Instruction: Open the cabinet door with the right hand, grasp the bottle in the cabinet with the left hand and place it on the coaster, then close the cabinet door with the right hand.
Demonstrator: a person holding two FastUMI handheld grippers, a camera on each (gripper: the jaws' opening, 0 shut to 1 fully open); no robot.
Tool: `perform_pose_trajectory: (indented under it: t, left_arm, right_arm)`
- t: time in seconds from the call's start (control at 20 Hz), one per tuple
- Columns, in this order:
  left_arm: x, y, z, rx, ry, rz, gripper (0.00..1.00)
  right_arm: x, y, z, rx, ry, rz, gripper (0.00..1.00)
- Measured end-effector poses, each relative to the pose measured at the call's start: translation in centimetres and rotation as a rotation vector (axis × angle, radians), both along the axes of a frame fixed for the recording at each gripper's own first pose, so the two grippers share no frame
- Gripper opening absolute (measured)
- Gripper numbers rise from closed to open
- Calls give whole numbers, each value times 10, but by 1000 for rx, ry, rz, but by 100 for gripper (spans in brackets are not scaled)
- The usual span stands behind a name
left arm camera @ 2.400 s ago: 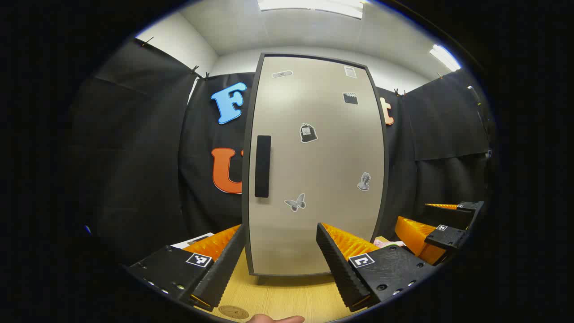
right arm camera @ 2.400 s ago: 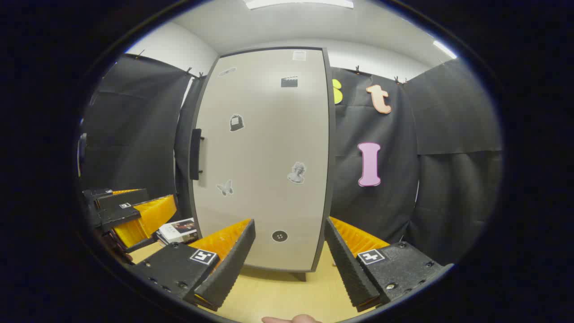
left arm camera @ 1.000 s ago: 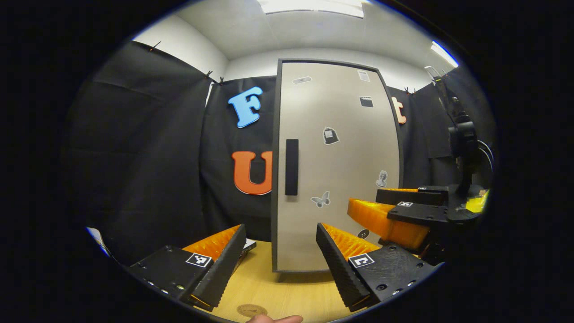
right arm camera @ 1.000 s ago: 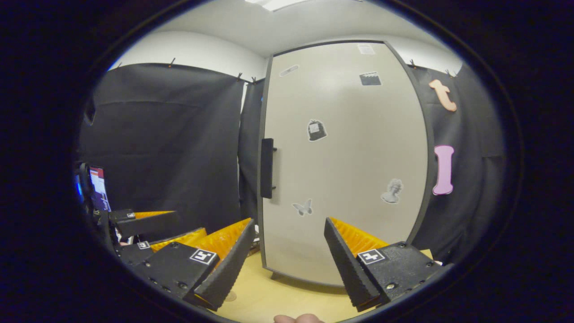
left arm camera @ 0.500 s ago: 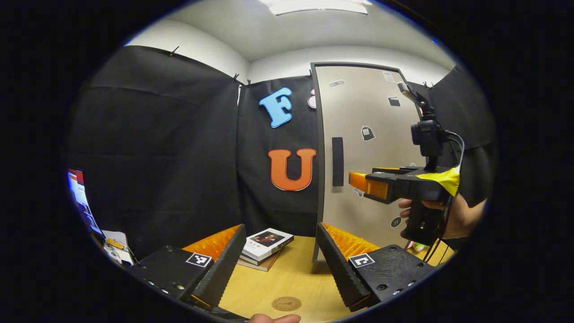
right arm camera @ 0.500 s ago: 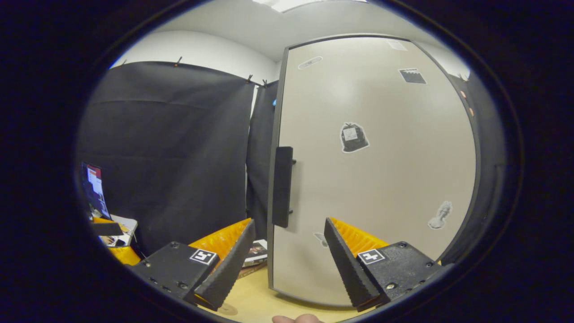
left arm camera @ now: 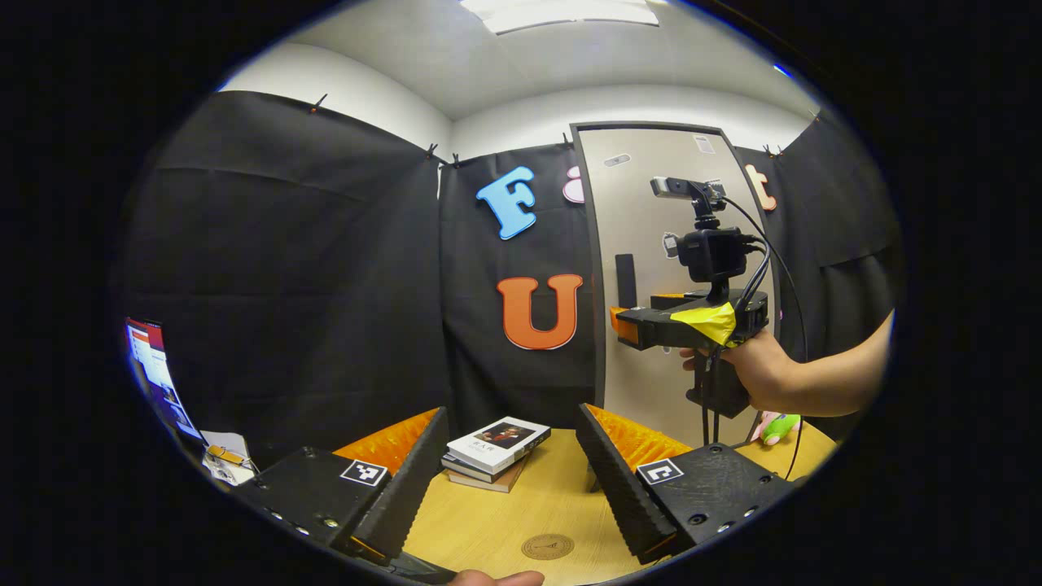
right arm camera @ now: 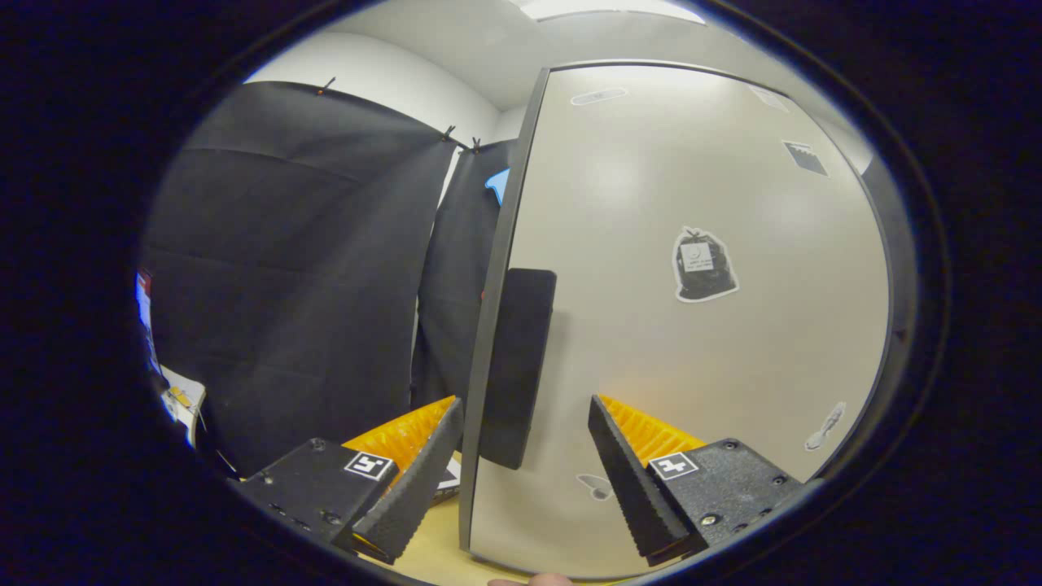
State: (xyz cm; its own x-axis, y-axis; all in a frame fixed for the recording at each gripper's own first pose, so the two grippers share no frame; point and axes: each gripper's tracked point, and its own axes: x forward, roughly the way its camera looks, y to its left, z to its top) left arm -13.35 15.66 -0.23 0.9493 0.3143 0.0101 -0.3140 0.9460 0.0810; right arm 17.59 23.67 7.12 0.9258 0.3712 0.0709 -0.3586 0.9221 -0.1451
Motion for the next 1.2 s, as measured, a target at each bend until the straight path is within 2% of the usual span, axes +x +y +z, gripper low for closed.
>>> perform_pose_trajectory:
  t: [0.1, 0.15, 0.2, 0.25, 0.35, 0.45, 0.8, 1.2]
  left_arm:
    - [-1, 2, -3, -12, 14, 1, 95]
    - [-1, 2, -3, 4, 20, 3, 95]
    - [-2, 3, -3, 34, 29, 5, 95]
    - [-2, -1, -2, 59, 28, -10, 95]
    - [-1, -5, 5, 91, 19, -32, 95]
    - [-1, -1, 3, 82, 21, -32, 96]
    - [-2, -5, -8, 45, 33, -62, 96]
    - [-3, -11, -25, -21, 61, -84, 96]
  right_arm:
    - [4, 3, -2, -53, -10, -13, 98]
    - [4, 12, -7, -75, 12, 30, 86]
    - [4, 22, -16, -92, 56, 70, 81]
    - [8, 15, -20, -109, 84, 31, 66]
    - [13, 12, -18, -81, 74, 28, 36]
    - [13, 13, -18, -83, 85, 23, 29]
    - [0, 16, -18, -53, 142, 40, 24]
    - [-44, 14, -15, -51, 185, 165, 22]
